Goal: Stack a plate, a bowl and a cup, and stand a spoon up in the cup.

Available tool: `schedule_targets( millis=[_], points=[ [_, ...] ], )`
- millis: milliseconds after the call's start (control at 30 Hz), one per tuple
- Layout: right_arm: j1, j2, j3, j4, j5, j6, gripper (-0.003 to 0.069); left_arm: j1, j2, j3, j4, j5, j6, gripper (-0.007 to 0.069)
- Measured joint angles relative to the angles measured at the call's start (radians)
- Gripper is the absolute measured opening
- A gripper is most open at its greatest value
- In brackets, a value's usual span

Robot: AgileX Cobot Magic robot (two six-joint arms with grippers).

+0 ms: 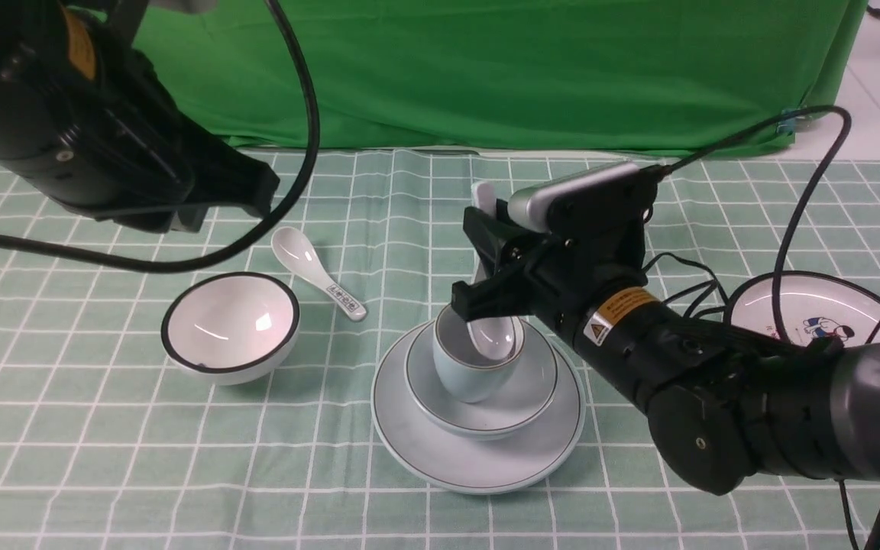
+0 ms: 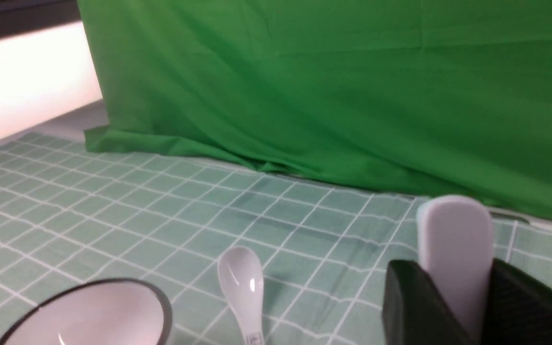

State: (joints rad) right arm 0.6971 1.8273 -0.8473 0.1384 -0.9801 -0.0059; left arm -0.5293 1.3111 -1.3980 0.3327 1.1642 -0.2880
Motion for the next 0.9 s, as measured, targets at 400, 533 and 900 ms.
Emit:
schedule_targets(
  millis=[400,533,900],
  points=[
    [0.000,-0.037,-0.002,-0.054,0.088,0.000,0.0365,0.000,0.000,0.000,0.003,0.000,0.000,0.0009],
    [-0.008,-0.214,-0.007,-0.044,0.437,-0.059,0.0251,0.000,0.000,0.000,0.003,0.000,0.000,0.0009],
    [-0.399,-1.043,-0.007,-0.077,1.410,-0.138,0.0023,0.000,-0.011,0.000,-0.007,-0.023,0.000,0.0009]
  ],
)
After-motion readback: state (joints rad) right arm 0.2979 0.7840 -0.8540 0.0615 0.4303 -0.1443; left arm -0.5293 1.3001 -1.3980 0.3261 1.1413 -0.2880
